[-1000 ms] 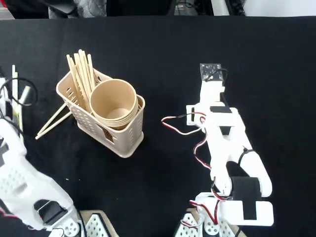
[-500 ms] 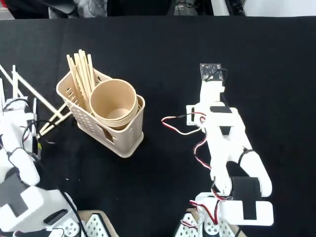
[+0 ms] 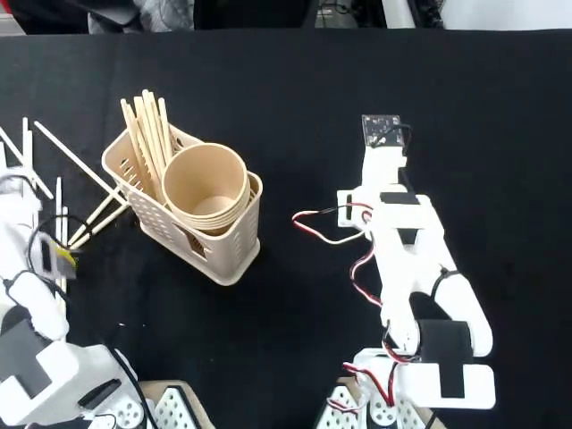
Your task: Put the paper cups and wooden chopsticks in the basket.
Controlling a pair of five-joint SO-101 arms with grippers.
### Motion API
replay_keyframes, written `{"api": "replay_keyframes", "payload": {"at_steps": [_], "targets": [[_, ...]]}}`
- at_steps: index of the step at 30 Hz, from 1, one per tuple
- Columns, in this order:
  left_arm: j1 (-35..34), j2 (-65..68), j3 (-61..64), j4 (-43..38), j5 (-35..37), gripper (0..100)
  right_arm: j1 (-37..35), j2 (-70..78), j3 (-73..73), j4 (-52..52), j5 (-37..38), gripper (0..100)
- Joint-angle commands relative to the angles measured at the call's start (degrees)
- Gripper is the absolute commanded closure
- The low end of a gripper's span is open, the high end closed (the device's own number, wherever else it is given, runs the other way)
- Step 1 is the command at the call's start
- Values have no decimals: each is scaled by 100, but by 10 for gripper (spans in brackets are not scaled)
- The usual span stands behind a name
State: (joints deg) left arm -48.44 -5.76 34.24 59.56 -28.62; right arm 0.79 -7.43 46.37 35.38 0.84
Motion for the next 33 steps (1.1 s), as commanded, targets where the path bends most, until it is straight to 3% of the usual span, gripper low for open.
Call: {"api": "replay_keyframes", "payload": {"at_steps": [1, 7, 15, 21, 23, 25, 33], "targets": [[488, -158, -699, -79, 536, 773, -97, -127, -22, -70, -9, 985], [1156, -88, -646, -1354, 1116, 773, -79, -127, -22, -70, -9, 985], [1156, 1310, -1059, -2066, 1459, 820, -79, -127, -13, -70, -9, 985], [1138, 2901, -1921, -2013, 1451, 832, -79, -127, -13, -70, -9, 985], [1138, 3200, -2105, -1925, 1407, 901, -88, -127, -13, -70, -9, 985], [1138, 3288, -2229, -1714, 1424, 982, -88, -127, -22, -70, -9, 985], [1147, 2488, -2237, -642, 1415, 971, -88, -127, -22, -70, -9, 985]]}}
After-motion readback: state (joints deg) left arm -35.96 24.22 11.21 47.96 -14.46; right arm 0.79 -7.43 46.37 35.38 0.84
